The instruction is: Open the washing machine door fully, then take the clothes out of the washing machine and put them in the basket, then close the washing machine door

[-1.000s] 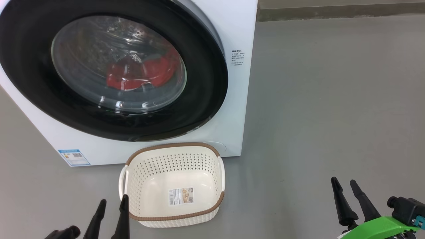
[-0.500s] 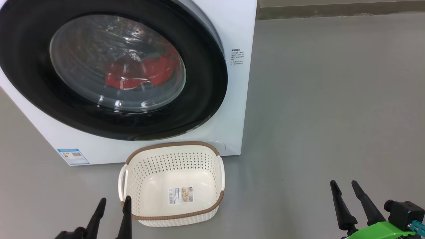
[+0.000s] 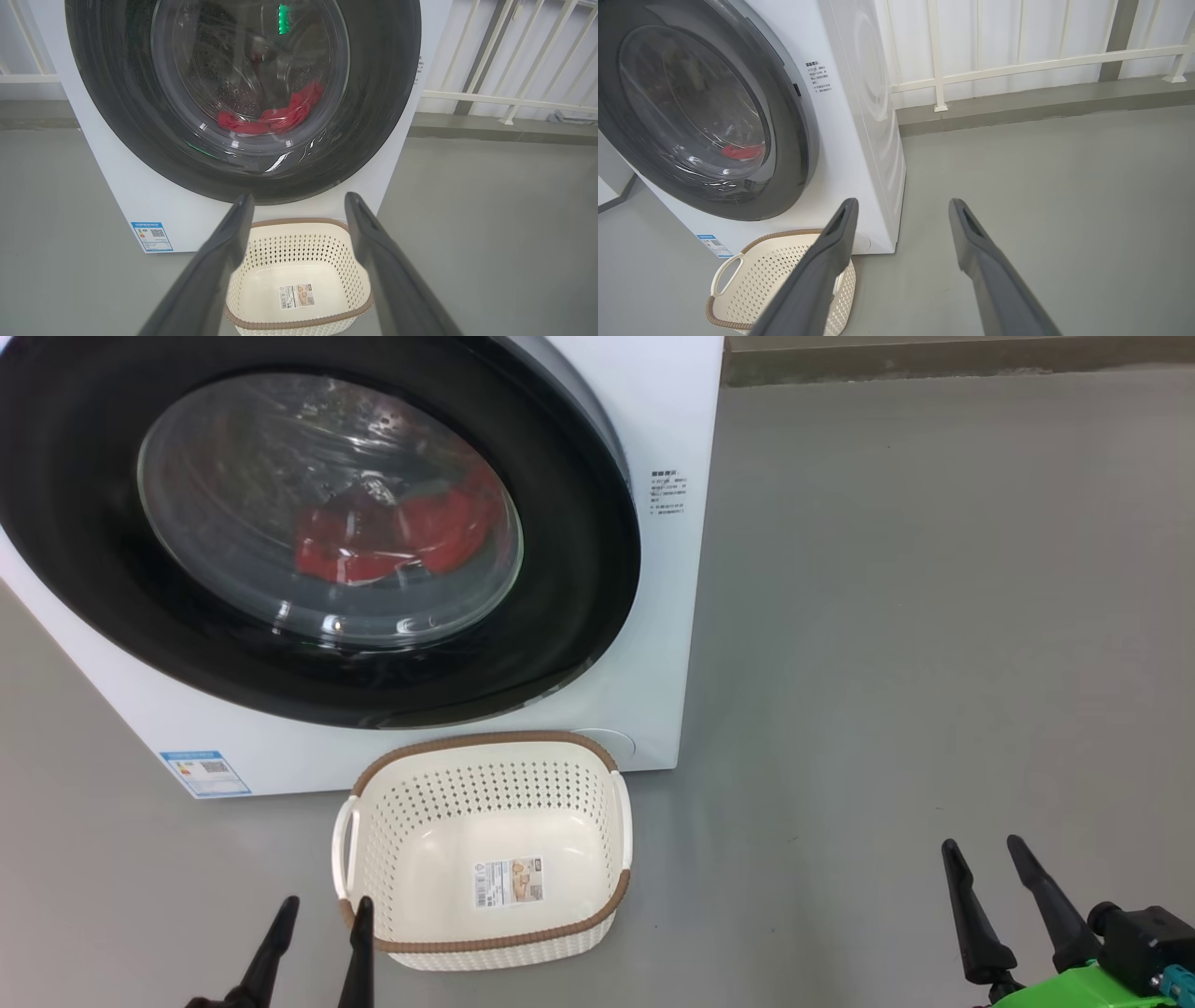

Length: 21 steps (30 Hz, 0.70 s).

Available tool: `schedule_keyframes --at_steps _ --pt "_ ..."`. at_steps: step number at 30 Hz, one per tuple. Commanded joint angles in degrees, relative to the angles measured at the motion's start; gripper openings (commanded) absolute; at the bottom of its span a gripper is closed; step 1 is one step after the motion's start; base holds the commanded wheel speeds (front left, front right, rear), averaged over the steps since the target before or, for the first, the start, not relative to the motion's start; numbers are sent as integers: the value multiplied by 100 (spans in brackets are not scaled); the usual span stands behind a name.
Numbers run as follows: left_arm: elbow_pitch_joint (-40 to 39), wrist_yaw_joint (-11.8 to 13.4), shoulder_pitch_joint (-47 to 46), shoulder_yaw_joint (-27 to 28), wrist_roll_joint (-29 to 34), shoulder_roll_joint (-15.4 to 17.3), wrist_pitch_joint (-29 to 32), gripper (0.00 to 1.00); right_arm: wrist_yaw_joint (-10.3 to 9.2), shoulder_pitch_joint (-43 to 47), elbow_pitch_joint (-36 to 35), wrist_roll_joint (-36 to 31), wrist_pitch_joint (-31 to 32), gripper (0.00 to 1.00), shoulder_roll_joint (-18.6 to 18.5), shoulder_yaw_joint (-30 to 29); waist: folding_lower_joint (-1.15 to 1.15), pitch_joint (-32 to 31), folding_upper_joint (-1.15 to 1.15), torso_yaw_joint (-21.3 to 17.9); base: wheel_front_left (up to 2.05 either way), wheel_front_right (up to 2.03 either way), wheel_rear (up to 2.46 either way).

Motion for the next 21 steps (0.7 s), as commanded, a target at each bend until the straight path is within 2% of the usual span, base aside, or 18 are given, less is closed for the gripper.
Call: schedule_keyframes --at_steps 1,17,18,19,21 --pt "-152 17 -70 183 154 81 -97 100 44 -30 -164 -134 -104 100 -101 94 0 0 0 1 0 0 0" --pt "-117 -52 -93 270 16 82 -121 100 44 -44 -225 -51 -127 100 3 27 0 17 0 6 0 0 0" --pt "-117 -55 -101 257 12 82 -121 100 44 -66 -232 14 -127 58 16 56 0 21 0 17 0 0 0" --pt "-120 -57 -108 243 6 82 -121 100 44 -98 -233 76 -127 0 23 99 0 26 0 27 0 0 0" --pt "-124 -61 -129 196 -6 82 -121 100 44 -201 -246 169 -127 0 23 193 0 49 0 65 0 0 0"
